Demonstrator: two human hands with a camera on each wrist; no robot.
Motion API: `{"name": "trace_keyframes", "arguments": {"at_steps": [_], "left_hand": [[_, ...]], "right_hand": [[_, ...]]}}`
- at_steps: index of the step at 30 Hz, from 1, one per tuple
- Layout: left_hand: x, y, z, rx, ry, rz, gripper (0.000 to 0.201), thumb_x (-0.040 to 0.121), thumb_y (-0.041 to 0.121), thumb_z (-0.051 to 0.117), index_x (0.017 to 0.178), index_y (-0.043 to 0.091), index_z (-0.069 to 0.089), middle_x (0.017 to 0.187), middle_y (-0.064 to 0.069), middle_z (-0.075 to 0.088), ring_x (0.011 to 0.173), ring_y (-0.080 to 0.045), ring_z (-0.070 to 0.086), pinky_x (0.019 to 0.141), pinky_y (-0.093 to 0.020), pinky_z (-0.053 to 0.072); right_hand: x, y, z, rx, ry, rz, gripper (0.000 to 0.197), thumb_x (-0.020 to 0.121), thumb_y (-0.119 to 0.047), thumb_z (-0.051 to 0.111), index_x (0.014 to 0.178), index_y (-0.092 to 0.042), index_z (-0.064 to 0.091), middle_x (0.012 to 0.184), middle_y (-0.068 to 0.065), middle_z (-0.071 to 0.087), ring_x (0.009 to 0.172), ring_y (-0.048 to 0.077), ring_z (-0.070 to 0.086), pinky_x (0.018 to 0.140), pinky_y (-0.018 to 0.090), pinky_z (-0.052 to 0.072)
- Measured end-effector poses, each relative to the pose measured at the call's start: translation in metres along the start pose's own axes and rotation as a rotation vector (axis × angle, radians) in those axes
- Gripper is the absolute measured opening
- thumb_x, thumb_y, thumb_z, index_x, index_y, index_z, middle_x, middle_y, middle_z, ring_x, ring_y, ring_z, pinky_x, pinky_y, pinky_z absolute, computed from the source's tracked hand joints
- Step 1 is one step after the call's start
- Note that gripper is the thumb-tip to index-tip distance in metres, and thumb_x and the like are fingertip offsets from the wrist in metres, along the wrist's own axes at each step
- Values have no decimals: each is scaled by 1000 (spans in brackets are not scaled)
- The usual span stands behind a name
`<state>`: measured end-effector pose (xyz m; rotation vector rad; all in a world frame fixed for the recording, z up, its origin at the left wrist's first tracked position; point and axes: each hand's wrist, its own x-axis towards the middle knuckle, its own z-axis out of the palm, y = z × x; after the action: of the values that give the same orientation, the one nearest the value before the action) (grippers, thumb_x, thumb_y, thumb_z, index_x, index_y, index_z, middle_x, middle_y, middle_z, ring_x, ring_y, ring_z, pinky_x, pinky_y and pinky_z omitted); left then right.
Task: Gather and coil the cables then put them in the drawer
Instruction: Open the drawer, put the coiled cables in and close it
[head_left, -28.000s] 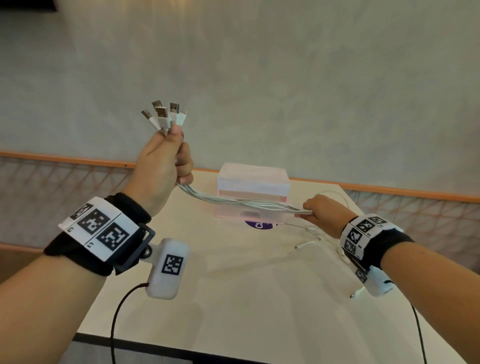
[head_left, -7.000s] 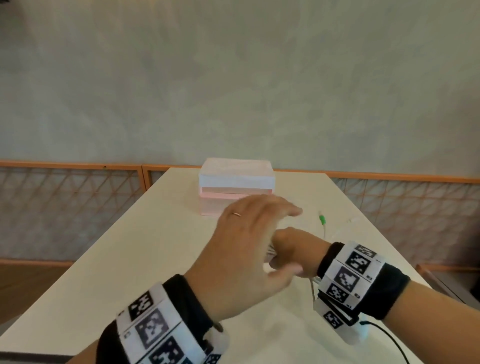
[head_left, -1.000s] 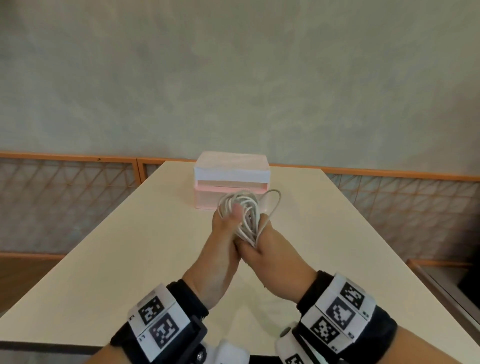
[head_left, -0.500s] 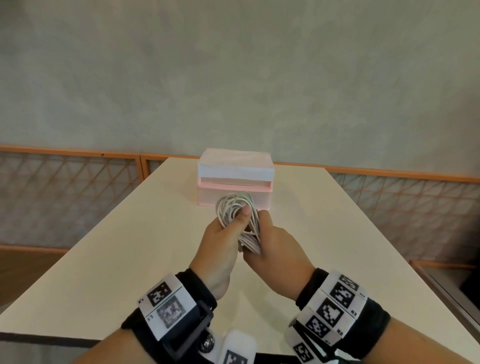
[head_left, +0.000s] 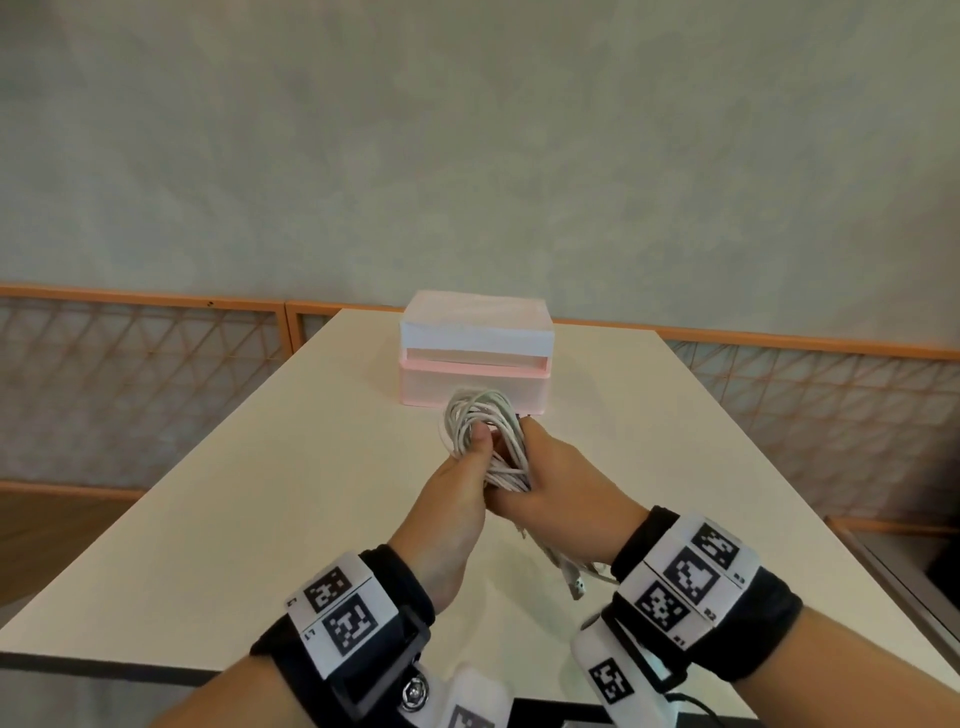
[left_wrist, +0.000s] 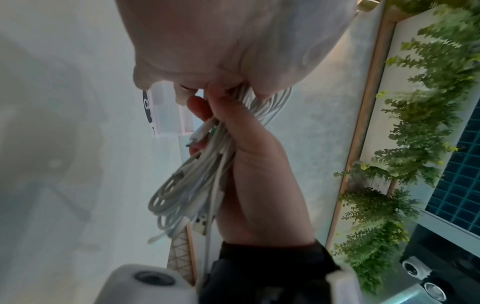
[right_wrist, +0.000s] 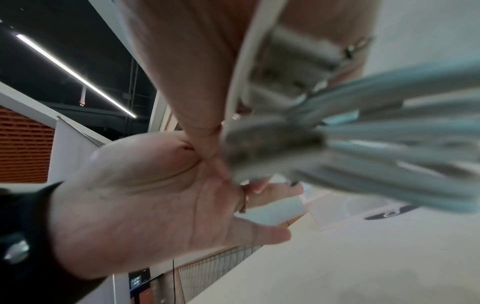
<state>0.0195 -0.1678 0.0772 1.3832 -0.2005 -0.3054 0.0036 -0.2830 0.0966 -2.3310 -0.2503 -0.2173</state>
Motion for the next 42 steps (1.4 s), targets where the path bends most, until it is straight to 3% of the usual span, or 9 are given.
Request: {"name": "trace_keyframes", "arguments": {"at_steps": [3,7,10,12,15,21,27,34,42], "left_hand": [[-5,3,-3,70,-24,-28,33,99,45,31,91,36,62,84,26,70,83,16,59,76,-15,37],[-4,9,-16,169,7,-28,24,96,35,48,120,34,54,120,19,55,115,-3,45,90,-23,32],[-6,16,-27,561,109,247,85,77,33,68,147,30,18,146,14,26,135,-6,22,108,-27,21],[-10,22,-25,1043,17,508,94,71,40,67,145,38,10,155,14,14,143,-6,9,116,-35,10],[-7,23,-26,1413,-202,523,94,70,46,61,145,40,5,142,14,46,130,-11,44,108,-33,32],[2,16,-36,1390,-417,174,100,67,42,76,147,31,17,121,3,63,104,-16,59,83,-28,47],[3,11,-39,1237,-378,73,17,76,20,63,92,16,61,74,-2,68,50,-10,56,51,-24,47],[5,2,-69,1014,-263,53,19,87,26,59,72,14,55,65,-4,65,50,-12,60,49,-23,47],[-2,6,-65,816,-281,94,23,88,24,60,69,15,53,51,5,62,48,-10,59,50,-19,44]], "right_hand": [[1,4,4,-9,51,13,15,79,-21,58,92,-15,54,79,0,68,70,17,64,68,38,54],[3,15,6,-215,-46,65,8,79,-20,52,82,-16,47,78,3,62,72,25,59,60,35,46],[4,21,6,-453,-180,80,10,81,-24,49,81,-19,41,77,0,53,70,25,52,50,27,32],[2,18,7,-604,-253,15,9,82,-25,46,83,-18,40,78,1,53,70,26,50,52,28,31],[-2,10,6,-737,-368,-110,12,84,-22,46,92,-13,47,81,9,57,68,27,48,54,28,34],[-7,-4,-1,-829,-417,-272,24,82,-23,54,104,-15,54,86,6,64,64,24,48,57,29,37],[0,0,3,-899,-260,-313,22,80,-29,55,99,-19,55,88,3,66,73,26,55,66,31,37],[2,41,-35,-599,65,-152,88,64,-55,72,138,-32,29,142,-10,33,131,17,31,107,40,33],[-1,47,-40,182,127,-126,76,69,-25,76,132,-37,35,136,-17,42,125,-3,42,99,21,39]]}}
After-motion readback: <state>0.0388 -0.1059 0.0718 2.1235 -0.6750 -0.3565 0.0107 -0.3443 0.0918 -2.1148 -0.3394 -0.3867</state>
